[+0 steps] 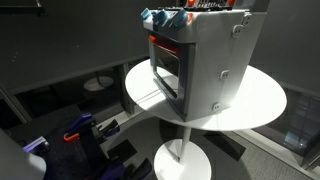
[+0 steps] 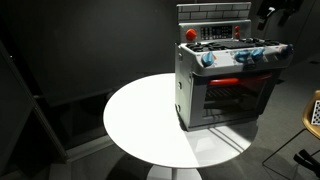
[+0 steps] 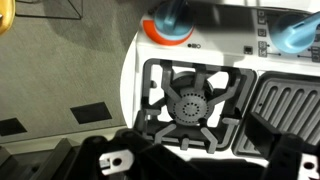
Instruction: Press the top right orange button on the stove
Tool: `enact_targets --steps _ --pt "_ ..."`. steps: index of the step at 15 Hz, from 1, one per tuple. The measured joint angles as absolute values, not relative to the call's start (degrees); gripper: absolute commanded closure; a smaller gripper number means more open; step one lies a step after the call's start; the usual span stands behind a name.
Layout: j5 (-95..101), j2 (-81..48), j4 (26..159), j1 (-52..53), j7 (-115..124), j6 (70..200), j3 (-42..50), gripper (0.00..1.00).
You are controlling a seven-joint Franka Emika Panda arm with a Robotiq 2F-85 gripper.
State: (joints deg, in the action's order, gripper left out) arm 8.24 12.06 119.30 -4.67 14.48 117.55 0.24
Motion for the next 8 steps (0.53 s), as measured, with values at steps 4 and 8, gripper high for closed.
enact_targets --steps 4,8 --pt "6.27 12.39 119.28 -4.42 12.13 114.69 0.27 0.00" --pt "5.92 13.77 119.72 -3.36 10.88 111.44 0.24 0.00"
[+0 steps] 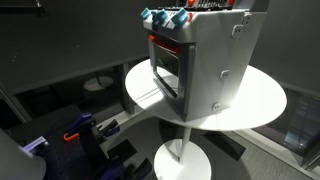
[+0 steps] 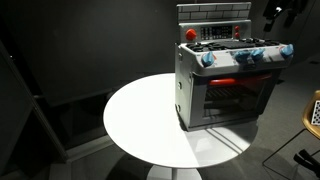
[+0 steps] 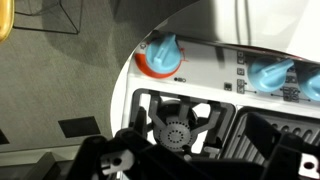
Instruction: Press the top right orange button on the stove
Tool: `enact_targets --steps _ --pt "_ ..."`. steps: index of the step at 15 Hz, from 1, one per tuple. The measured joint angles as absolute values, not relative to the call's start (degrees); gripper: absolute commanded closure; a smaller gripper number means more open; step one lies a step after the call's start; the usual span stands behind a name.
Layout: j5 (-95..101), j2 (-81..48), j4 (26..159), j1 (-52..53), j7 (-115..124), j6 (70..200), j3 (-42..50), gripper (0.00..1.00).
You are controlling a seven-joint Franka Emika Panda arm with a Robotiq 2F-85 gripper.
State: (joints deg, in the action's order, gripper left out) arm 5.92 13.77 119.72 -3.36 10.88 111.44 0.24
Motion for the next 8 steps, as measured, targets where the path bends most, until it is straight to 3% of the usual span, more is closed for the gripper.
enact_targets --steps 8 --pt "4.73 18.45 123.39 -1.84 9.29 106.17 0.20 0.00"
